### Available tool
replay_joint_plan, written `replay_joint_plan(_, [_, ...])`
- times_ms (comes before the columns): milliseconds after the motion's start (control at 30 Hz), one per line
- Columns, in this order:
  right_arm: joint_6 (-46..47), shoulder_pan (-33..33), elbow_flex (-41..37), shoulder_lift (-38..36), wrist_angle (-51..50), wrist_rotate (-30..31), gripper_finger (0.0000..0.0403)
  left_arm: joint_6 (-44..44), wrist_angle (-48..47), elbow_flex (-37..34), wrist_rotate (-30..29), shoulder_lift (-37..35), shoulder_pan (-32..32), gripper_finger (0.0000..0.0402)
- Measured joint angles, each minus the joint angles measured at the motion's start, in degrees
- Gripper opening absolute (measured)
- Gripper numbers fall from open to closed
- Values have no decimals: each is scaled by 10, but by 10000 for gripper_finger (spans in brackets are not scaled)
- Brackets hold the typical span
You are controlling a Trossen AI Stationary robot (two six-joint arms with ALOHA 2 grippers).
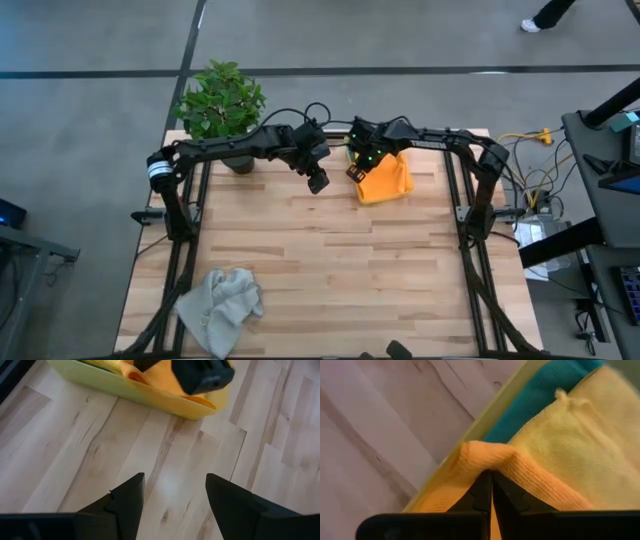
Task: Fold microfiber towels
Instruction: Put the orange microfiber towel into the yellow bin, then fold the gray microfiber towel
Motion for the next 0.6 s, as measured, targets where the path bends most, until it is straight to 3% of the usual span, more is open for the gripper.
replay_joint_plan(133, [2,1,12,4,-1,4,8,0,-2,-1,0,0,-3,198])
replay_joint_plan(333, [13,-17,9,-97,-24,23,8,22,0,-6,0,0,-4,198])
replay_joint_plan(467, [44,-27,-35,-162,-82,30,8,38,19,-26,8,0,-4,198])
replay_joint_plan(600, [92,-25,-106,-228,-103,46,8,48,76,-61,61,0,-4,198])
